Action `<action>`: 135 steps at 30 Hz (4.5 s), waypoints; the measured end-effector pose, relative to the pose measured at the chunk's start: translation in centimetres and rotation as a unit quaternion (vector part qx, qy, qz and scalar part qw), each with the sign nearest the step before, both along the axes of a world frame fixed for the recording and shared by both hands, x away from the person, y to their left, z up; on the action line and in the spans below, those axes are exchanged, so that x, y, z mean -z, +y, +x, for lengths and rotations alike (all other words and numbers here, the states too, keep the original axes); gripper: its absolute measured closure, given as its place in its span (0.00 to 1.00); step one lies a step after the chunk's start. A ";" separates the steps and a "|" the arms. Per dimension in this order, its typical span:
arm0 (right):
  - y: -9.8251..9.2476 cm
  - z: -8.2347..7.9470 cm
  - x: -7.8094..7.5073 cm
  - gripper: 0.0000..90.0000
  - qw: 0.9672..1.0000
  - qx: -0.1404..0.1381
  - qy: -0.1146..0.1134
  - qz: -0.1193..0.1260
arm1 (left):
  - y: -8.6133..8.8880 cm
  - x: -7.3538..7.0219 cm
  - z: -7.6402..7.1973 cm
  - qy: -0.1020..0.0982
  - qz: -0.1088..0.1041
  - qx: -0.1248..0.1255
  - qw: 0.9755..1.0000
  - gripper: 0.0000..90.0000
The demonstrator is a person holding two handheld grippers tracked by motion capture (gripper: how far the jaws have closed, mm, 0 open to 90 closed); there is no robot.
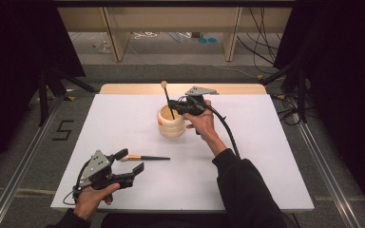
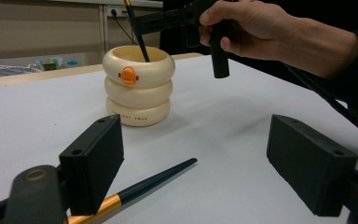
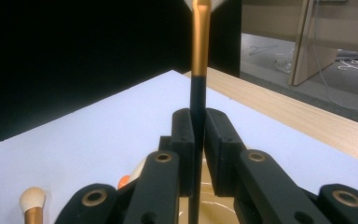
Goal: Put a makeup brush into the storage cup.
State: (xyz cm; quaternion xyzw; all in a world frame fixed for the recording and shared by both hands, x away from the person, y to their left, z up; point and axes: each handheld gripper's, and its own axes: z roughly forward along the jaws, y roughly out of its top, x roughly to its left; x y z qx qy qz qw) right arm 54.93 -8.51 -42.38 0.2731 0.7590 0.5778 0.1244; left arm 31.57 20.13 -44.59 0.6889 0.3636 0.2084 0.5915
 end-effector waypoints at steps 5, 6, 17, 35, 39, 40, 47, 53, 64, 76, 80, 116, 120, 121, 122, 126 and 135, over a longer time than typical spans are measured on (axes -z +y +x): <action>-0.1 0.0 -0.1 0.71 1.000 0.016 0.004 -0.001 | 0.0 0.0 0.0 0.000 0.000 -0.001 1.000 0.20; -0.1 -0.1 -0.2 0.68 1.000 0.015 0.017 0.000 | 0.0 0.0 0.0 0.000 0.000 0.000 1.000 0.20; -1.2 -0.7 -1.6 0.43 0.999 0.049 0.003 -0.005 | 0.0 0.0 0.0 -0.002 0.001 0.001 1.000 0.20; -1.9 -4.0 -3.7 0.29 0.998 0.052 -0.010 -0.027 | 0.2 -0.1 0.0 -0.002 -0.001 -0.002 1.000 0.20; -2.7 -4.7 -3.9 0.27 0.998 0.056 -0.013 -0.039 | 0.2 -0.1 0.0 -0.003 -0.001 -0.002 1.000 0.20; -3.0 -4.9 -3.8 0.27 0.997 0.058 -0.013 -0.040 | 0.2 -0.1 0.0 -0.003 -0.002 -0.001 1.000 0.20; -4.6 -6.2 -3.8 0.26 0.996 0.071 -0.025 -0.046 | 0.2 -0.1 0.0 -0.003 0.000 -0.003 1.000 0.20; -5.4 -7.3 -3.9 0.25 0.996 0.075 -0.026 -0.041 | 0.2 -0.1 0.0 -0.002 -0.002 -0.004 1.000 0.20; -6.3 -9.4 -3.6 0.22 0.996 0.076 -0.010 -0.033 | 0.2 -0.1 0.0 -0.002 -0.003 -0.005 1.000 0.20; -7.4 -12.6 -2.5 0.21 0.996 0.083 -0.014 -0.022 | 0.2 -0.2 -0.1 -0.003 -0.003 -0.005 1.000 0.20; -7.7 -13.1 -2.2 0.20 0.997 0.079 -0.010 -0.019 | 0.2 -0.1 0.0 -0.002 -0.003 -0.005 1.000 0.20; -10.8 -17.4 0.0 0.18 0.996 0.091 0.004 -0.017 | 0.1 -0.1 0.2 0.000 -0.004 -0.009 1.000 0.20; -11.0 -17.8 0.1 0.18 0.995 0.095 0.003 -0.020 | 0.1 -0.1 0.3 0.002 -0.003 -0.008 1.000 0.20; -11.1 -17.9 0.1 0.18 0.995 0.095 0.005 -0.012 | 0.1 -0.1 0.3 0.002 -0.004 -0.007 1.000 0.20; -11.2 -18.0 0.2 0.17 0.995 0.096 0.002 -0.009 | 0.2 -0.1 0.3 0.002 -0.004 -0.007 1.000 0.20; -11.4 -18.3 0.2 0.17 0.995 0.099 0.005 -0.014 | 0.1 -0.1 0.4 0.002 -0.005 -0.006 1.000 0.20; -11.8 -19.0 0.4 0.17 0.995 0.098 0.009 -0.011 | 0.0 0.0 0.4 0.002 -0.005 -0.005 1.000 0.20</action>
